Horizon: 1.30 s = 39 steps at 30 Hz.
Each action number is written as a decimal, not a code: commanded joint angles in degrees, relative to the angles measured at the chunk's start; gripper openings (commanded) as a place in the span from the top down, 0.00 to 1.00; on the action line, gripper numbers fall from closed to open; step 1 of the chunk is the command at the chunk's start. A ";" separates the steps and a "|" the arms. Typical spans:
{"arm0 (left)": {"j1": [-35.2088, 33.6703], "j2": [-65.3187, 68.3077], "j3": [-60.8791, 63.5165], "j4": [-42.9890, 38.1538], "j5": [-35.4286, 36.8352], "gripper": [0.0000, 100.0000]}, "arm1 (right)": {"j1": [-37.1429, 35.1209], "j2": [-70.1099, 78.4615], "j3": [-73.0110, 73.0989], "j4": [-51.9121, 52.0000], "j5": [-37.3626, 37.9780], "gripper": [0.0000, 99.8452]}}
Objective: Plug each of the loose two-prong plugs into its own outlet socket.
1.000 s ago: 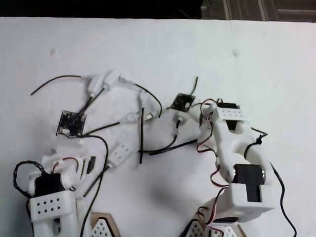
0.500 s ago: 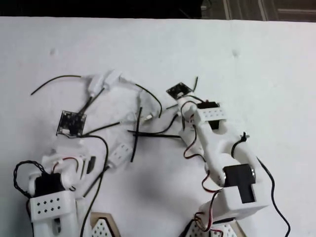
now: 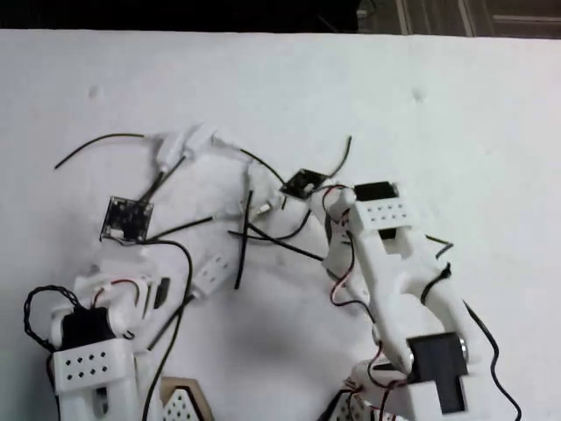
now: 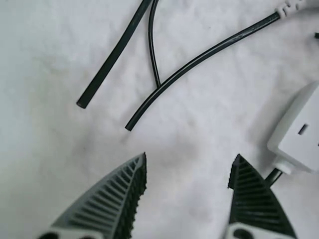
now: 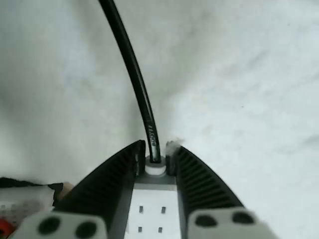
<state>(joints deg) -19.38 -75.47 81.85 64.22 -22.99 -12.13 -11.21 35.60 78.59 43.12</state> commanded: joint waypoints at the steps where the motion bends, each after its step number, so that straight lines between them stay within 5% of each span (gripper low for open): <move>1: -0.57 -0.84 -0.26 -0.97 0.09 0.73 | 0.48 -6.64 -0.79 2.07 0.62 0.82; 5: -0.57 -0.84 -0.26 -0.97 0.09 0.73 | -2.77 -10.86 -1.41 0.04 -7.21 0.72; 12: -0.57 -0.84 -0.26 -0.97 0.09 0.73 | -14.02 -11.21 -5.98 -7.69 -41.49 0.76; 19: -0.57 -0.84 -0.26 -0.97 0.09 0.73 | -20.53 -11.21 -7.12 -19.65 -66.29 0.83; 27: -0.57 -0.84 -0.26 -0.97 0.09 0.73 | -20.70 -3.82 -9.23 -25.27 -74.64 0.83; 39: -0.57 -0.84 -0.26 -0.97 0.09 0.73 | -18.68 22.99 -36.66 -13.76 -87.21 0.80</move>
<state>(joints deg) -19.38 -75.47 81.85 64.22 -22.99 -32.35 8.84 6.24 62.86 -41.36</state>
